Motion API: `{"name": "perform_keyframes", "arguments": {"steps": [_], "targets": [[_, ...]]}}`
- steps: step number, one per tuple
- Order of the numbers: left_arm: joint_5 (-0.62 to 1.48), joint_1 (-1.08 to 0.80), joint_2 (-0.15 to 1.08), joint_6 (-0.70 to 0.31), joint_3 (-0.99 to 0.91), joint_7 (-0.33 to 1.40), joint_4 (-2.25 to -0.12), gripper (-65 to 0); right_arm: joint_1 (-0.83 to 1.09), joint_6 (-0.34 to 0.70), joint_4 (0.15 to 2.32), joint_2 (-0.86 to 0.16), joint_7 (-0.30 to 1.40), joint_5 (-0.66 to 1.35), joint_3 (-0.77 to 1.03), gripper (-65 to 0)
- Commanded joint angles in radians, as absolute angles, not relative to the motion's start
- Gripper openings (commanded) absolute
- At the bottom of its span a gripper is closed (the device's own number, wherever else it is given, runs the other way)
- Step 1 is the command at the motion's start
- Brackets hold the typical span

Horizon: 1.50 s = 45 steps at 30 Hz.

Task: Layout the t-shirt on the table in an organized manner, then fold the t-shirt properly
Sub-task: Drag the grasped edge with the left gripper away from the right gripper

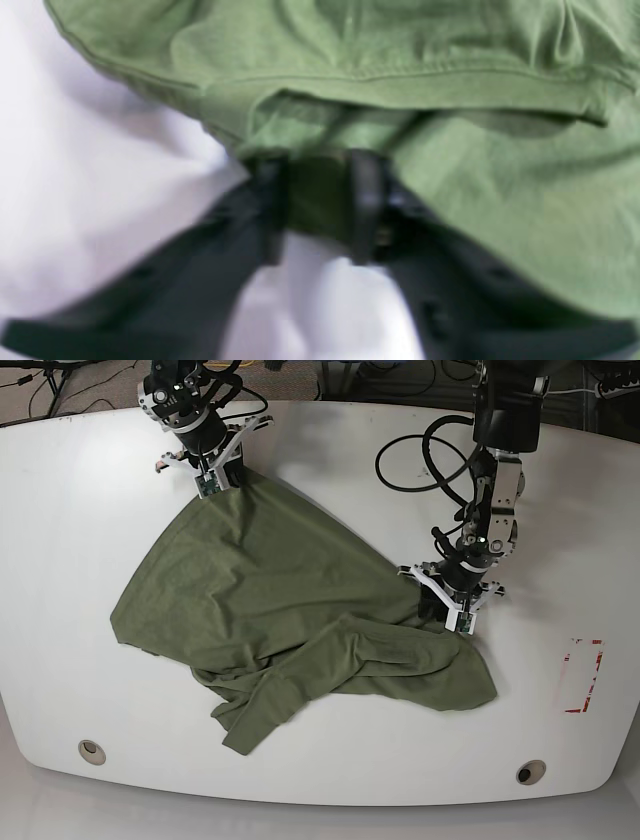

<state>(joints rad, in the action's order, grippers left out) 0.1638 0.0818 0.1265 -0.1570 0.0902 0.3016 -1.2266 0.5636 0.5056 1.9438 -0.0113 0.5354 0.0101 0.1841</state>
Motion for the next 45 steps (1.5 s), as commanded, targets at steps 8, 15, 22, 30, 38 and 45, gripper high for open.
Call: {"name": "perform_keyframes", "arguments": {"steps": [8,15,22,30,38,45], "targets": [[0.151,0.088,0.085,-0.147,-0.021,0.403,-1.377,-24.6,0.55,0.509,1.963,-0.013,0.515,0.021,0.186,-65.0],[0.151,0.094,0.079,-0.148,-0.065,0.4,-1.376,-24.4,0.549,0.509,1.962,-0.013,0.515,0.021,0.185,-65.0],[0.153,0.114,0.077,-0.148,-0.071,0.401,-1.363,-24.6,0.547,0.509,1.962,-0.013,0.515,0.021,0.185,-65.0],[0.151,0.119,0.051,-0.148,-0.151,0.401,-1.348,-24.4,0.547,0.509,1.962,-0.013,0.515,0.021,0.185,-65.0],[0.153,0.148,0.045,-0.15,-0.153,0.397,-1.273,-24.6,0.542,0.509,1.96,-0.013,0.515,0.021,0.185,-65.0],[0.153,0.179,0.042,-0.15,-0.154,0.394,-1.222,-24.6,0.538,0.509,1.96,-0.013,0.515,0.021,0.185,-65.0]]}}
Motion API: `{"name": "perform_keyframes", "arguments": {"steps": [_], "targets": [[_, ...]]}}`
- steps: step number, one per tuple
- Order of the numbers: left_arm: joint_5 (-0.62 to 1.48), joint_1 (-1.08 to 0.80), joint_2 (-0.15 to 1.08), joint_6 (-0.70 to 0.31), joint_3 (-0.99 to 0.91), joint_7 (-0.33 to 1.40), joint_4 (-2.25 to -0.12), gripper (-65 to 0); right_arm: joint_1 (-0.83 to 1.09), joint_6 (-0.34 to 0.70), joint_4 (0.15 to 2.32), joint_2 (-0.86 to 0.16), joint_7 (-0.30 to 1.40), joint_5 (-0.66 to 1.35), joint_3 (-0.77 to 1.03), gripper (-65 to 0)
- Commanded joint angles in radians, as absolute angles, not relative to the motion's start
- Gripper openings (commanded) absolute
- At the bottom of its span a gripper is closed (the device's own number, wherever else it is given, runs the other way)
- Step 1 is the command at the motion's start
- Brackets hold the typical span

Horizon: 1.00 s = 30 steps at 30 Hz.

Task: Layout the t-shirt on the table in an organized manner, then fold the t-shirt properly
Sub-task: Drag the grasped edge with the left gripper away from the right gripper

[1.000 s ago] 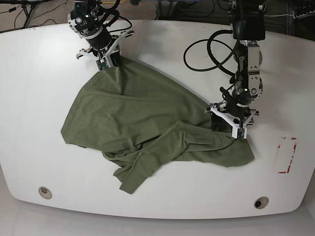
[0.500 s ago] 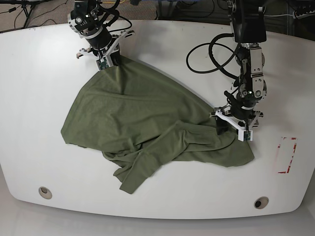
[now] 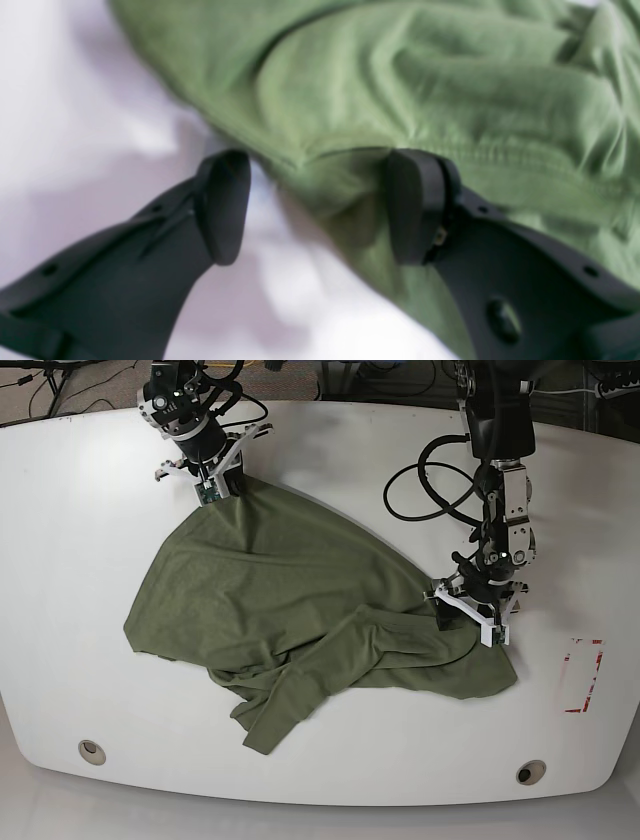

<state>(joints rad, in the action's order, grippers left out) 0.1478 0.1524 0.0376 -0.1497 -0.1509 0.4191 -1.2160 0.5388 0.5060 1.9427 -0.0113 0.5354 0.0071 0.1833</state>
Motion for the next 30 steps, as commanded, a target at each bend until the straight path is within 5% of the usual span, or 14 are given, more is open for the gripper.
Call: {"name": "perform_keyframes", "arguments": {"steps": [1,13,15,22,30], "targets": [[0.153,0.182,0.042,-0.15,-0.154,0.394,-1.222,-24.6,0.538,0.509,1.96,-0.013,0.515,0.021,0.185,-65.0],[0.154,0.186,0.042,-0.15,-0.154,0.394,-1.254,-25.4,0.535,0.509,1.959,-0.013,0.516,0.021,0.185,-65.0],[0.154,0.193,0.042,-0.15,-0.154,0.394,-1.25,-29.2,0.535,0.509,1.959,-0.013,0.516,0.021,0.185,-65.0],[0.153,0.229,0.042,-0.15,-0.154,0.394,-1.201,-64.4,0.533,0.509,1.943,-0.013,0.516,0.021,0.185,-65.0],[0.153,0.282,0.042,-0.15,-0.154,0.395,-1.107,-65.0,0.526,0.509,1.939,-0.013,0.516,0.021,0.186,-65.0]]}}
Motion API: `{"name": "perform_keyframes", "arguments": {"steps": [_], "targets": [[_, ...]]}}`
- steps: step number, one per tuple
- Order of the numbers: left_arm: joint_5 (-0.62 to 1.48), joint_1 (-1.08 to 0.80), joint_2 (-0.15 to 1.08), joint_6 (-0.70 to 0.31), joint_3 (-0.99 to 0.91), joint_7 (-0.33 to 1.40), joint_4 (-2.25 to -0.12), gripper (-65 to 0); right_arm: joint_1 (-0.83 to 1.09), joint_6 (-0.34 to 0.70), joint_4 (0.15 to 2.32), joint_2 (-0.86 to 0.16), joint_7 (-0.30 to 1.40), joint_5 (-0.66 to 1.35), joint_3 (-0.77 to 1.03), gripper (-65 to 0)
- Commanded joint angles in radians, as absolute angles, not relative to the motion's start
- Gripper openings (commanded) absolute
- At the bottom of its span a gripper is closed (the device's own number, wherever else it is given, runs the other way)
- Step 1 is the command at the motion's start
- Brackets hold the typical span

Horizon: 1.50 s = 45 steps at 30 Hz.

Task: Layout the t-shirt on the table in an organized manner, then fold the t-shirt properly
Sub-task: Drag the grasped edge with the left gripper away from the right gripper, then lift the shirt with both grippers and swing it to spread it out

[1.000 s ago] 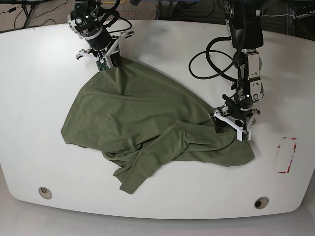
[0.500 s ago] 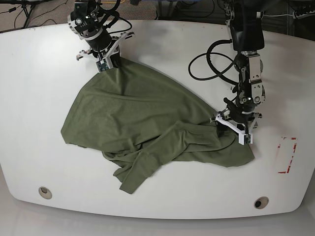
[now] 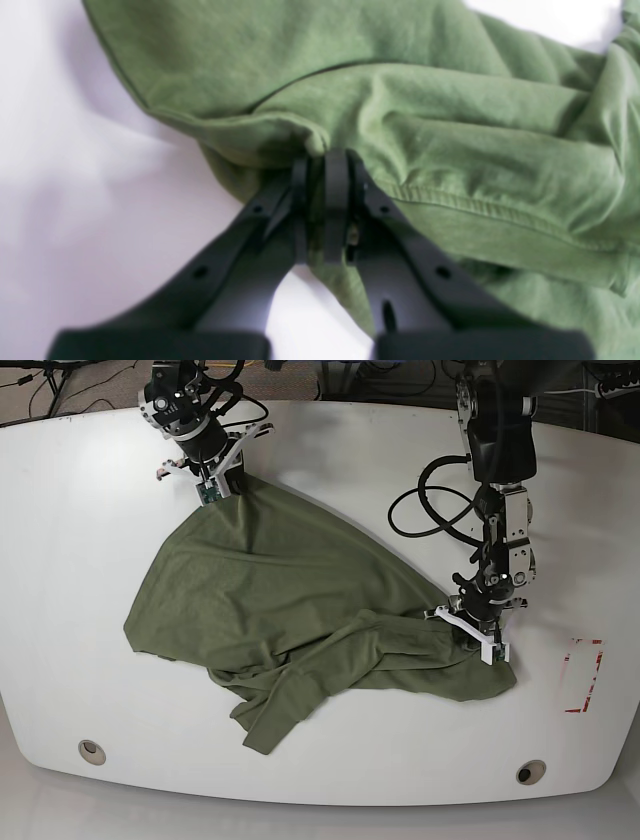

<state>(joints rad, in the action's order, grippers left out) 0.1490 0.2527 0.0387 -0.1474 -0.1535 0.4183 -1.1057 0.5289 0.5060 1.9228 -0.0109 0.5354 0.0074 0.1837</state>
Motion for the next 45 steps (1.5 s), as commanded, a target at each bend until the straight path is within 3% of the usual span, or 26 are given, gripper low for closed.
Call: {"name": "perform_keyframes", "arguments": {"steps": [1,25,34,45], "targets": [[0.153,0.283,0.042,-0.15,-0.154,0.395,-1.107,-65.0,0.526,0.509,1.939,-0.013,0.516,0.021,0.186,-65.0],[0.153,0.317,0.042,-0.15,-0.153,0.492,-1.632,-65.0,0.458,0.507,1.946,-0.016,0.516,0.018,0.189,-65.0],[0.153,0.432,0.042,-0.15,-0.153,0.581,-1.774,-65.0,0.341,0.507,1.943,-0.068,0.519,0.018,0.191,-65.0],[0.142,0.595,0.042,-0.15,-0.153,0.593,-1.811,-65.0,0.128,0.499,1.945,-0.213,0.522,0.018,0.193,-65.0]]}}
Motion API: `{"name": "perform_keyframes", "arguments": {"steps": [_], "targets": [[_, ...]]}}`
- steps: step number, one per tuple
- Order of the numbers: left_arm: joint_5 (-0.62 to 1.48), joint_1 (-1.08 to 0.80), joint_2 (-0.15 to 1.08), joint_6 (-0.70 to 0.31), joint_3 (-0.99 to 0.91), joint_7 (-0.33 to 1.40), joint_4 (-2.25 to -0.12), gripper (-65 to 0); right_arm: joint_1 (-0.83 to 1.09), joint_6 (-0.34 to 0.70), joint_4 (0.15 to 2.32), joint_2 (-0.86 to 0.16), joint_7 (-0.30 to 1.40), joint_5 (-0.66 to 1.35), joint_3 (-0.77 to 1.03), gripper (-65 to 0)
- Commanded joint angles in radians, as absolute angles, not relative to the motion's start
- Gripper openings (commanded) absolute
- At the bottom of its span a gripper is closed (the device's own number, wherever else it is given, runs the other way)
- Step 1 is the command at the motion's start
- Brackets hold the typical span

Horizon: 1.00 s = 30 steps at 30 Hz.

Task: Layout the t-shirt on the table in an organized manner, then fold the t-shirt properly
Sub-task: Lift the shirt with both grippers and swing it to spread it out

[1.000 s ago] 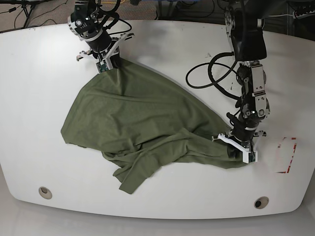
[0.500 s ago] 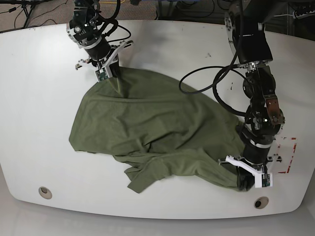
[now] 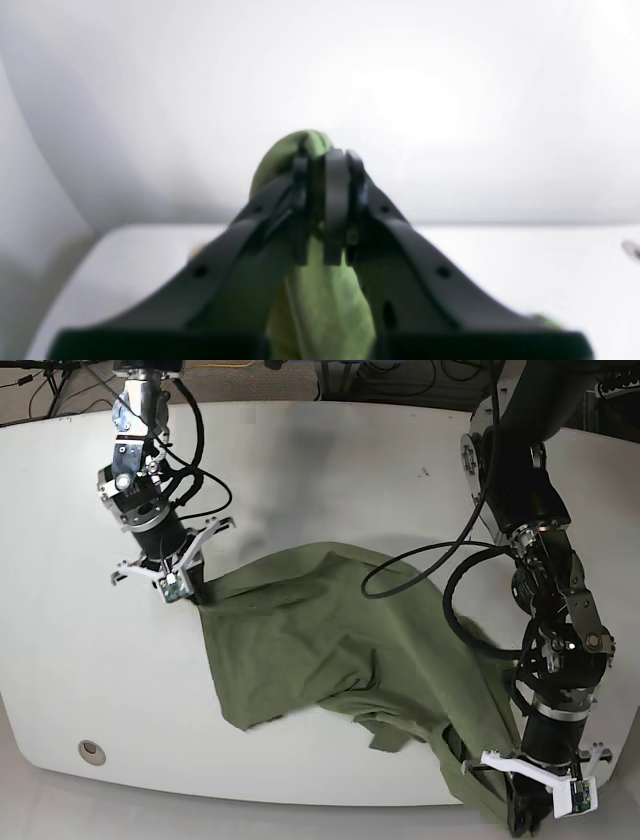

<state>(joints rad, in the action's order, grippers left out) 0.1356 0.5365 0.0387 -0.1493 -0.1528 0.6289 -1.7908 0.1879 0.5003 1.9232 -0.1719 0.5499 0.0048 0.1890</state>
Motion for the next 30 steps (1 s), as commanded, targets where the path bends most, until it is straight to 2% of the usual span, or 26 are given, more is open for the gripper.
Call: {"name": "perform_keyframes", "arguments": {"steps": [1,11,19,26,30], "targets": [[0.142,0.608,0.042,-0.148,-0.153,0.593,-1.811,-65.0,0.108,0.499,1.945,-0.225,0.522,0.018,0.193,-65.0],[0.137,0.78,0.042,-0.147,-0.153,0.664,-1.808,-65.0,-0.136,0.506,1.945,-0.366,0.607,0.022,0.205,-64.8],[0.096,0.805,0.042,-0.147,-0.153,0.699,-1.85,-65.0,-0.312,0.507,1.94,-0.446,0.679,0.028,0.254,-64.8],[0.091,0.799,0.044,-0.147,-0.159,0.7,-1.845,-65.0,-0.294,0.507,1.939,-0.464,0.694,0.028,0.326,-64.8],[0.094,0.748,0.048,-0.147,-0.16,0.7,-1.845,-65.0,-0.228,0.509,1.943,-0.435,0.694,0.028,0.377,-64.8]]}}
